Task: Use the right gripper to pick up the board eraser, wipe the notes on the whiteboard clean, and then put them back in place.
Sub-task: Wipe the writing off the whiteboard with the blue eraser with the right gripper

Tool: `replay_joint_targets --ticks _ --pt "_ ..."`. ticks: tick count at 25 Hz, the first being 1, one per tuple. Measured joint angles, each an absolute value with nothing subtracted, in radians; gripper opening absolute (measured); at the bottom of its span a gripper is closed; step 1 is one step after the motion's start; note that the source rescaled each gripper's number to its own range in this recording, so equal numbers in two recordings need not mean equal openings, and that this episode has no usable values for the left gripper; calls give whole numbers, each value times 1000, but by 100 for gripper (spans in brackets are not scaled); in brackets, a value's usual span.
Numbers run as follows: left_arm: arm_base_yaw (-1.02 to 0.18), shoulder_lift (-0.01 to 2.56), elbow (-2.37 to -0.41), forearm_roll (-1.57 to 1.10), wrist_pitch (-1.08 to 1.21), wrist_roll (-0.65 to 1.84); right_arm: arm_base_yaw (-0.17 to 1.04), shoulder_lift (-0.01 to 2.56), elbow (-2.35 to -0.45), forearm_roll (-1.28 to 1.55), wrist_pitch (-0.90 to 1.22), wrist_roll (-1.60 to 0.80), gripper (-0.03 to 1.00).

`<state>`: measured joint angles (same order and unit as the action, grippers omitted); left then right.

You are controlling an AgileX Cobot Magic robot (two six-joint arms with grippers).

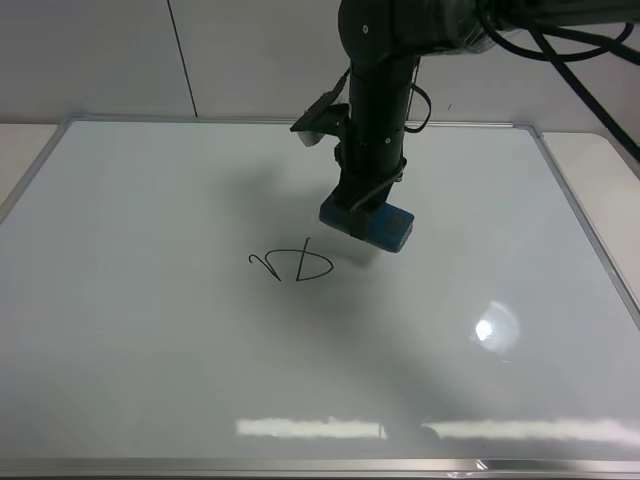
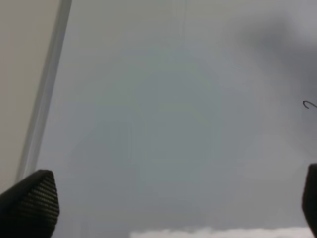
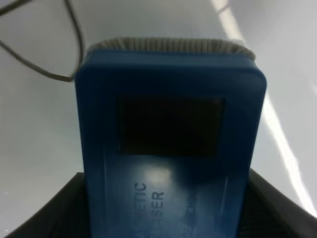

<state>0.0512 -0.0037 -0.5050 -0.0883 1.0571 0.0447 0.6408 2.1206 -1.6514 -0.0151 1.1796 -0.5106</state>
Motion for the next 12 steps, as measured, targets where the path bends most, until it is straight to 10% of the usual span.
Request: replay_joint_targets --ticks 12 --pt "51 -4 -505 -88 1057 45 713 2145 -1709 24 1213 -584 3"
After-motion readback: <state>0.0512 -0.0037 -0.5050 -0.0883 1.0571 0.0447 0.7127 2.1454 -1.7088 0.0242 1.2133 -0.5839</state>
